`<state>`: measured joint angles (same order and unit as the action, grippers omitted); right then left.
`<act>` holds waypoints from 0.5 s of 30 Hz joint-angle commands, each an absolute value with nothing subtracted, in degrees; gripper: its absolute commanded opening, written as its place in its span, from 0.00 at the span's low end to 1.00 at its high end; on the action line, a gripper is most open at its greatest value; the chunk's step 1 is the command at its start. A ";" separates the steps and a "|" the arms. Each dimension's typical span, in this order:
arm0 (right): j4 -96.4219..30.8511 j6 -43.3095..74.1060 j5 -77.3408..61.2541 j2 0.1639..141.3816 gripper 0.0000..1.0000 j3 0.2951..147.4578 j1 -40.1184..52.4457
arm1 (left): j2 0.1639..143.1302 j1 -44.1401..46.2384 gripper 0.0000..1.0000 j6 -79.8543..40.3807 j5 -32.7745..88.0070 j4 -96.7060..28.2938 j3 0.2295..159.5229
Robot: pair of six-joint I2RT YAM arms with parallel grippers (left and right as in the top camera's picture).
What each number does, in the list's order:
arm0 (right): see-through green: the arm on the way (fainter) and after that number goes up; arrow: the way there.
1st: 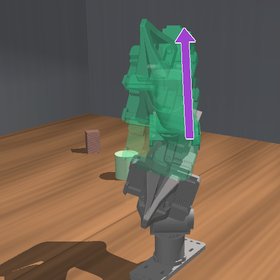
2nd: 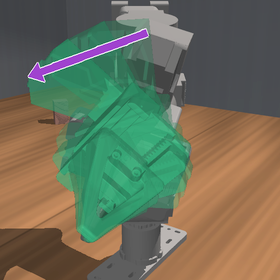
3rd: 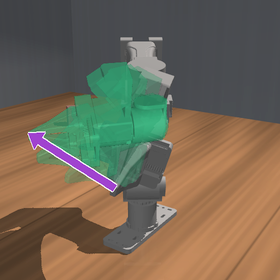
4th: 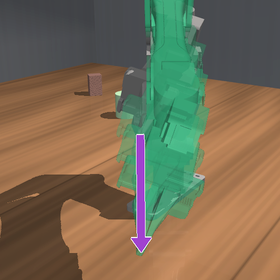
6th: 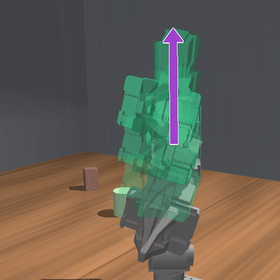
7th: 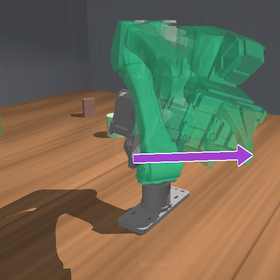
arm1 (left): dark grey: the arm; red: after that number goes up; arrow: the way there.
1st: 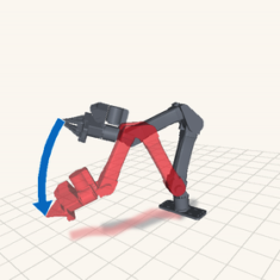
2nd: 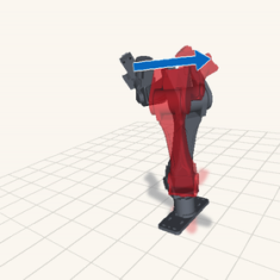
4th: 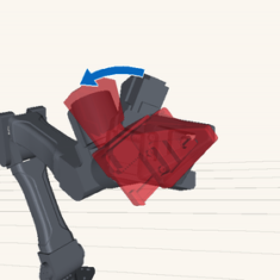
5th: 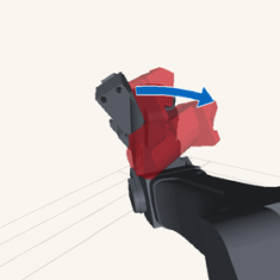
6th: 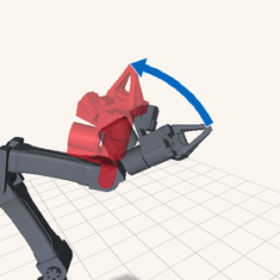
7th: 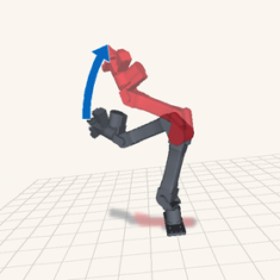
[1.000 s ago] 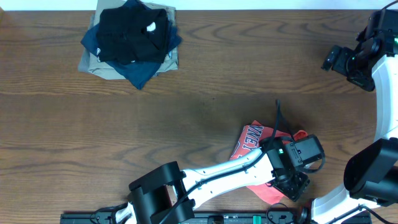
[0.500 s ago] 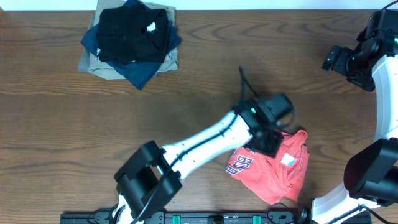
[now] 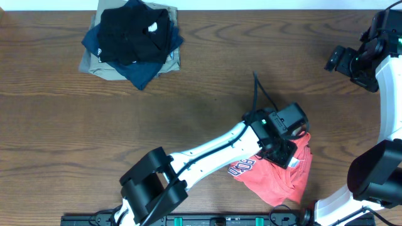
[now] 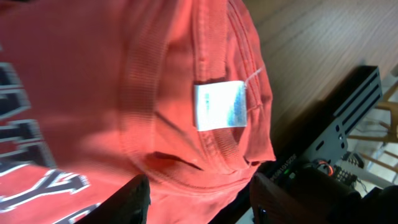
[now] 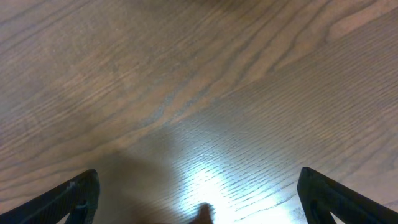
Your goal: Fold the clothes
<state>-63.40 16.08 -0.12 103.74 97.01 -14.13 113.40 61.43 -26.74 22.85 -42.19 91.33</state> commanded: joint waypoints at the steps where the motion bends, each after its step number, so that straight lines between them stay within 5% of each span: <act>1: -63.46 15.81 0.40 103.88 0.99 97.23 -14.20 | 116.03 62.67 0.55 -25.98 24.86 -41.58 91.29; 15: -63.46 15.81 0.43 103.88 0.99 97.21 -14.20 | 120.92 64.12 0.55 -26.02 25.34 -35.81 91.29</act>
